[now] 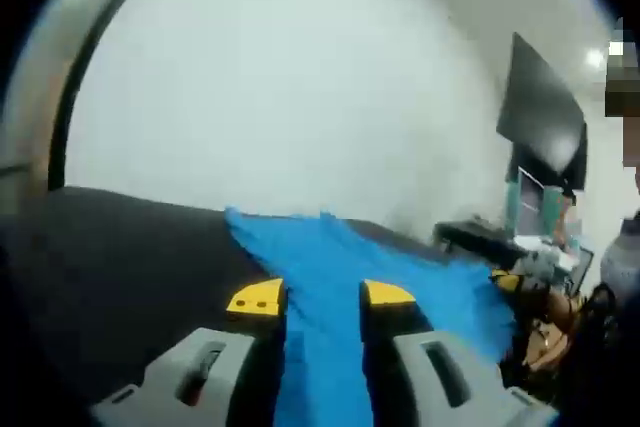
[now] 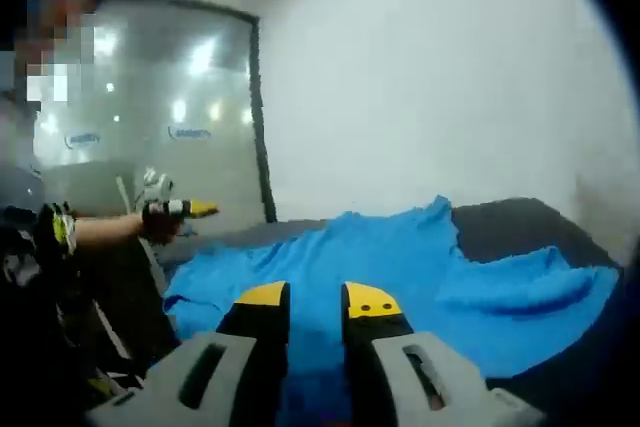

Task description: Spread out the cloth and fold it

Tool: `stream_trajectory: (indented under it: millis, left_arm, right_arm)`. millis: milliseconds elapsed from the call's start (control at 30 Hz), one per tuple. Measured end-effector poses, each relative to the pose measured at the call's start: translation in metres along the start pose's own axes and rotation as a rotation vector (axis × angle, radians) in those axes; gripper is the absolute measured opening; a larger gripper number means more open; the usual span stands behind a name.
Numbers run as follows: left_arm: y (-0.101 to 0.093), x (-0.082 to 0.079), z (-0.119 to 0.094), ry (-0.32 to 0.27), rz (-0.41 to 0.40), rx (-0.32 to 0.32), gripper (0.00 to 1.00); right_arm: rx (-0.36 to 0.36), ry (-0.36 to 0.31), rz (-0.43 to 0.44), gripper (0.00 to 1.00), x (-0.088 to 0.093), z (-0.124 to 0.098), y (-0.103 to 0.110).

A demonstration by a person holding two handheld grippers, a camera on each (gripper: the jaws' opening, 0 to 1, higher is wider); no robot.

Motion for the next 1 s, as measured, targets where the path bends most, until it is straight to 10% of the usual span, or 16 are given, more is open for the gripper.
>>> stream_trajectory:
  millis: [100, 267, 500, 700, 800, 867, 1000]
  left_arm:
    - [-0.032, 0.011, -0.005, 0.011, 0.075, 0.036, 0.3]
    - [-0.065, 0.031, -0.011, 0.093, -0.06, 0.126, 0.28]
    - [-0.131, 0.081, -0.054, 0.122, 0.309, 0.422, 0.27]
    - [-0.164, 0.139, -0.047, 0.17, 0.708, 0.428, 0.26]
    - [-0.159, 0.12, -0.031, 0.02, 0.639, 0.309, 0.21]
    - [-0.147, 0.122, -0.029, 0.036, 0.725, 0.271, 0.08]
    - [-0.151, 0.114, -0.035, 0.095, 0.475, 0.324, 0.01]
  right_arm:
    - [0.035, -0.039, -0.004, 0.18, -0.013, -0.007, 0.005]
    - [0.306, -0.029, -0.173, 0.27, -0.033, -0.02, -0.006]
    - [0.146, 0.077, -0.208, 0.22, -0.017, -0.005, 0.048]
    - [0.073, 0.199, -0.248, 0.23, 0.02, 0.007, 0.067]
    - [0.067, 0.184, -0.232, 0.23, 0.023, 0.013, 0.068]
    - [0.049, 0.184, -0.238, 0.23, 0.023, 0.016, 0.068]
    - [0.058, 0.199, -0.263, 0.23, 0.02, 0.016, 0.057]
Point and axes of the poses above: the point that each gripper's makers call its tool centre point, and the gripper's own axes: z roughly forward along the fingers, y roughly to its left, x roughly out of its underside, the point moved 2 cm from there along -z, roughly backward along the fingers, and after that the axes turned 13 degrees about -x, right-handed, at the moved point
